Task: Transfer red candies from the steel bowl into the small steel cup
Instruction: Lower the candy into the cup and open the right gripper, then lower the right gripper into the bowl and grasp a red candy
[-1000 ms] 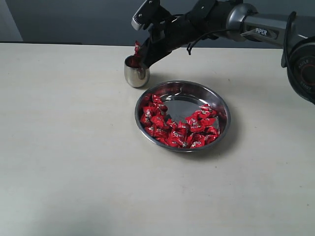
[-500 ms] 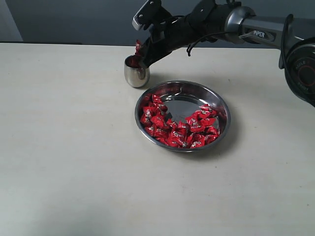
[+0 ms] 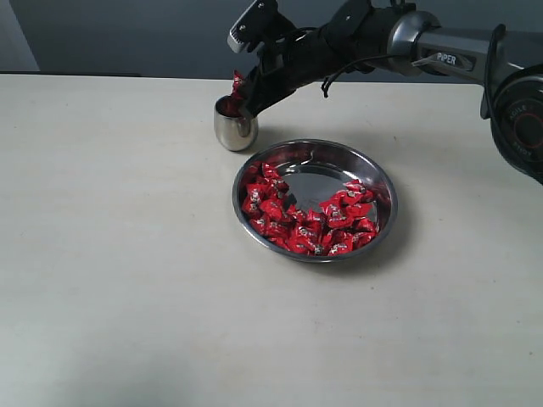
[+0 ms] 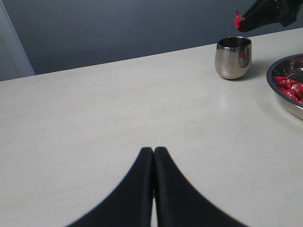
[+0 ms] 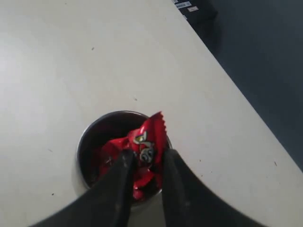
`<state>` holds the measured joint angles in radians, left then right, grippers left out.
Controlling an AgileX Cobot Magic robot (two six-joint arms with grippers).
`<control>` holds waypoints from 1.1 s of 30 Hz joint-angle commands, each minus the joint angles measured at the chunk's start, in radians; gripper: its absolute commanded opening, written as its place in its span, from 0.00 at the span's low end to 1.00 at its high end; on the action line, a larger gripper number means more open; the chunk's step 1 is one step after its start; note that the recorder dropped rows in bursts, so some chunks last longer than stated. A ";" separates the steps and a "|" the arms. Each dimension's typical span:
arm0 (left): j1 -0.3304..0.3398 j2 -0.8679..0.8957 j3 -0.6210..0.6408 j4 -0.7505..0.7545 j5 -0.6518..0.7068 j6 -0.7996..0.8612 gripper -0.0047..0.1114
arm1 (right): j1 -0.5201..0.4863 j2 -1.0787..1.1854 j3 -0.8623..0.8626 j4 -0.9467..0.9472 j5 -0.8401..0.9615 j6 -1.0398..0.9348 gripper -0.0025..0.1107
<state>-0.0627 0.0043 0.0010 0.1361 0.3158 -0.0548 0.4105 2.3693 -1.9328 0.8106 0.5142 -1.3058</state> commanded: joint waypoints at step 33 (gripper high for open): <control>-0.010 -0.004 -0.001 0.000 -0.007 -0.006 0.04 | -0.003 -0.058 0.003 -0.569 0.535 0.548 0.44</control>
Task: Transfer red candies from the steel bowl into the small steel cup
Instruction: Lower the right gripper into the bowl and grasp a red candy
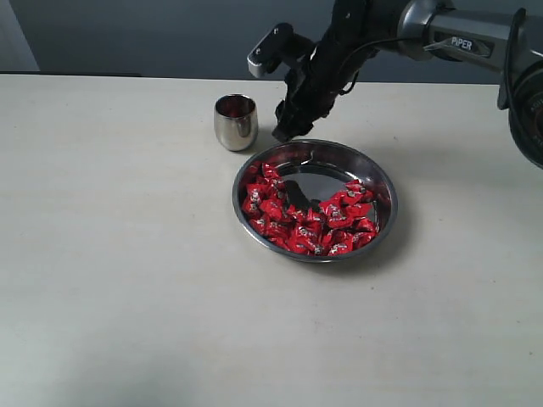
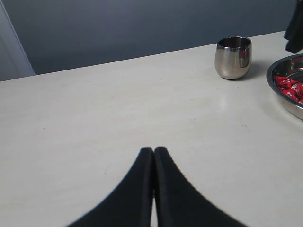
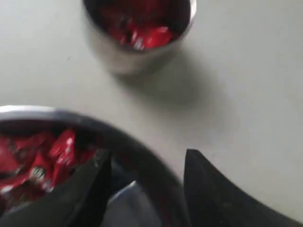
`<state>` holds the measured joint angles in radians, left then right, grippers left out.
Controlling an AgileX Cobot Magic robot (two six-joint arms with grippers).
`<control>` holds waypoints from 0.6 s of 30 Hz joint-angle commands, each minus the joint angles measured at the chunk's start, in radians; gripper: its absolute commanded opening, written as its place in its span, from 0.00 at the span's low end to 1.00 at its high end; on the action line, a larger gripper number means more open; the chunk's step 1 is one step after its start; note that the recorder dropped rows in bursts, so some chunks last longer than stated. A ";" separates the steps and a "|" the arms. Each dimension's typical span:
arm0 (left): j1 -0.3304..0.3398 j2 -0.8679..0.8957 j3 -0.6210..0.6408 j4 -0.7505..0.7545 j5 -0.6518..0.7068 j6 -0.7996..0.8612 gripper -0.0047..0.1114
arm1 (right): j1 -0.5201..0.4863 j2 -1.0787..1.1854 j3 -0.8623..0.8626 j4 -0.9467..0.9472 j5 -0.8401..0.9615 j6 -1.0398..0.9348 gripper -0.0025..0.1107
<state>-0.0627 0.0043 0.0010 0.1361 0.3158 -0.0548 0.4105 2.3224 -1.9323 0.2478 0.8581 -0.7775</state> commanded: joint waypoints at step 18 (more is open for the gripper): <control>-0.010 -0.004 -0.001 0.000 -0.007 -0.006 0.04 | -0.003 0.061 0.003 0.190 0.178 0.020 0.44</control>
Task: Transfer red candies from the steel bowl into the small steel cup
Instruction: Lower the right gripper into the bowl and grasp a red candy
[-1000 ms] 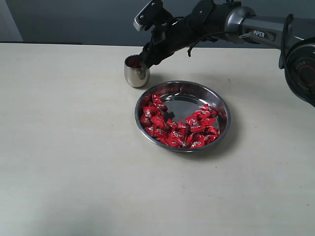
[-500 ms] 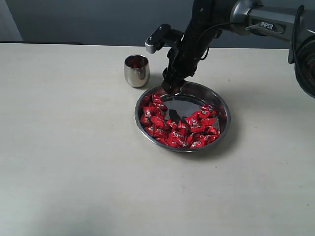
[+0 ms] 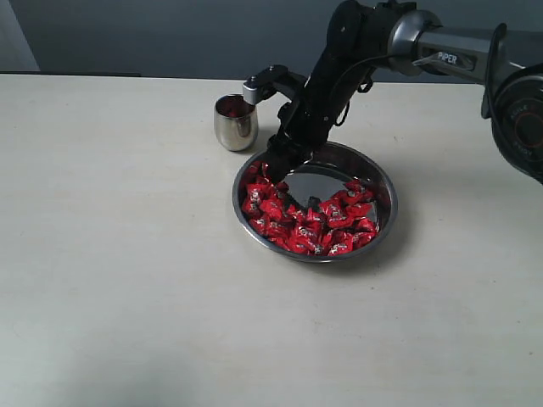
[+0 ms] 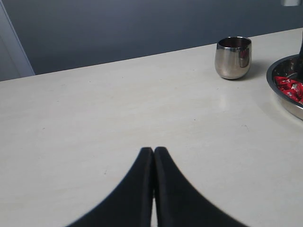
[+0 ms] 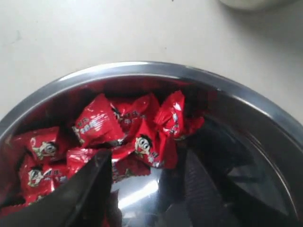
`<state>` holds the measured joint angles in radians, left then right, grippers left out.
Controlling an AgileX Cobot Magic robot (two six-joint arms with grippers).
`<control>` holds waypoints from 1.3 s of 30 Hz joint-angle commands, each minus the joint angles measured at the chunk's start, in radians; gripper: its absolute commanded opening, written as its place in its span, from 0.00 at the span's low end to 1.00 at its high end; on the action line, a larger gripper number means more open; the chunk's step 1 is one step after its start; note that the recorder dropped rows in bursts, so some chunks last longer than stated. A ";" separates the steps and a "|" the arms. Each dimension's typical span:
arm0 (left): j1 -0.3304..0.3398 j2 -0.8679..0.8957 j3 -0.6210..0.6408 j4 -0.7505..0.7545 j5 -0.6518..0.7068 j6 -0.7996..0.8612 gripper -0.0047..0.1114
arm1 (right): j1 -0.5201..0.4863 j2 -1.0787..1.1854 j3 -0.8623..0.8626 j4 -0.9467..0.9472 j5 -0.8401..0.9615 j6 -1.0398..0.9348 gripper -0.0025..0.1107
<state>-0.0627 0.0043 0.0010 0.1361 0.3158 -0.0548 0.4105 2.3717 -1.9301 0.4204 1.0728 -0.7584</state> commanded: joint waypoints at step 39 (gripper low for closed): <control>-0.010 -0.004 -0.001 0.000 -0.007 -0.006 0.04 | -0.003 -0.055 0.001 -0.028 -0.151 -0.017 0.18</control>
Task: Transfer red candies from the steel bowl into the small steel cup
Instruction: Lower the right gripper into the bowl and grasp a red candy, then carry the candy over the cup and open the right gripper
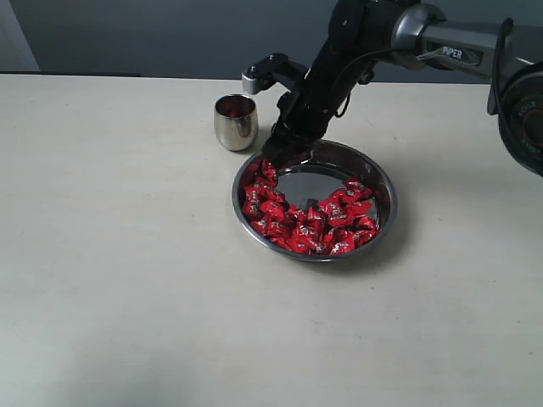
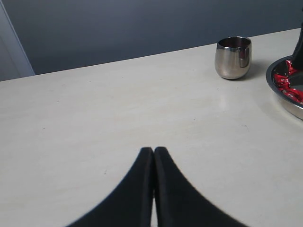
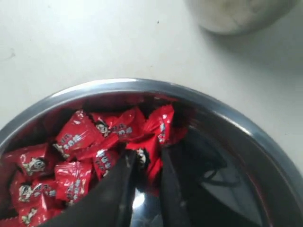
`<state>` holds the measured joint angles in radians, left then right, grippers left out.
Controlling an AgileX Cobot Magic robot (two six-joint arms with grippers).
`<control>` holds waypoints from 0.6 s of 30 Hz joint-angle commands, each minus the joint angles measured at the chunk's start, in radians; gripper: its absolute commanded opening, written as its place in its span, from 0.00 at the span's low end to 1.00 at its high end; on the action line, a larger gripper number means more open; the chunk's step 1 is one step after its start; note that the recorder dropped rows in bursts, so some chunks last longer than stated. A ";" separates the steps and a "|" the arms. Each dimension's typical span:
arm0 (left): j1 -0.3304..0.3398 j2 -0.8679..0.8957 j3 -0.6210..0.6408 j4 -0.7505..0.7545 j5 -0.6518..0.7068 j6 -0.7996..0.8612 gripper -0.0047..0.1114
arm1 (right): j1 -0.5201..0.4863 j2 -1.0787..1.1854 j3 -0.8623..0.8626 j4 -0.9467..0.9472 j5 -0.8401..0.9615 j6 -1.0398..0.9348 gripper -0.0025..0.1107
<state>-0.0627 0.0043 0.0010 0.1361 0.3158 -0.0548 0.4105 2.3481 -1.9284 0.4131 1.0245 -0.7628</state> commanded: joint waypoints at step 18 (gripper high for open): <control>-0.010 -0.004 -0.001 0.000 -0.007 -0.006 0.04 | -0.002 -0.032 -0.003 0.268 -0.570 -0.200 0.05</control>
<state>-0.0627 0.0043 0.0010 0.1361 0.3158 -0.0548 0.4111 2.3194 -1.9284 0.6217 0.4843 -0.9056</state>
